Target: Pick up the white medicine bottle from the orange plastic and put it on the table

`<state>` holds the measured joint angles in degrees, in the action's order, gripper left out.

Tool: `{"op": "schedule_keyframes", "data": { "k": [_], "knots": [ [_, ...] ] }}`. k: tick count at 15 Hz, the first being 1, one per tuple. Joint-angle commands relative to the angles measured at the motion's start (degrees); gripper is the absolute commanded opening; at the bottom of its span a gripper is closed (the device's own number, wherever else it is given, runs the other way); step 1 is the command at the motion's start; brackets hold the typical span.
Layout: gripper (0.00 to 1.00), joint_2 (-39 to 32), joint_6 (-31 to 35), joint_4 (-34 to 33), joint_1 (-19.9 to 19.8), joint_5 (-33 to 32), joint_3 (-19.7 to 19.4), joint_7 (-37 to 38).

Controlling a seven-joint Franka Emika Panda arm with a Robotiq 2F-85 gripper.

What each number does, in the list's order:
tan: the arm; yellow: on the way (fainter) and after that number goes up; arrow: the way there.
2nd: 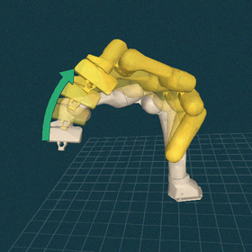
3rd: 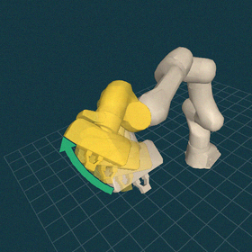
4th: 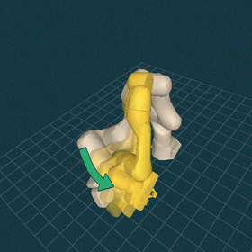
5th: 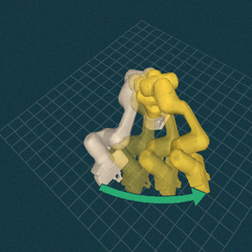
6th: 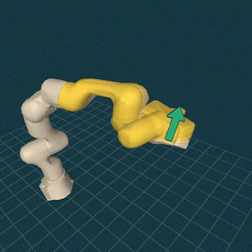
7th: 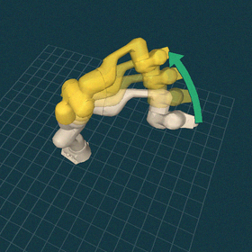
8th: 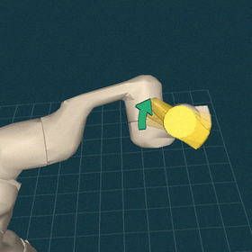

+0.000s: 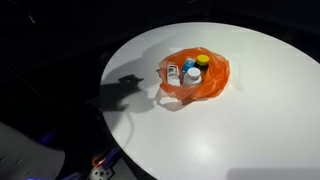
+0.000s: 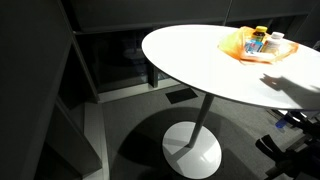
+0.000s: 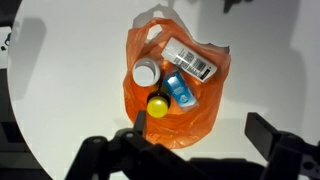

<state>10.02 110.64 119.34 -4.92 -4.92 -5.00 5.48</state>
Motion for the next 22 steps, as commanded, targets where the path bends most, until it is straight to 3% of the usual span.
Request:
{"op": "schedule_keyframes", "data": {
  "k": [1,13,21,22],
  "knots": [
    [1.00,-0.9,2.1,0.8,-1.0,-1.2,-0.8,-1.8],
    [1.00,-11.8,17.0,7.0,-3.8,3.7,-4.8,-16.4],
    [1.00,-18.4,18.0,4.8,-4.8,5.3,-4.4,-20.1],
    [0.75,-18.7,17.6,4.5,-4.8,5.2,-4.4,-19.7]
  ]
}}
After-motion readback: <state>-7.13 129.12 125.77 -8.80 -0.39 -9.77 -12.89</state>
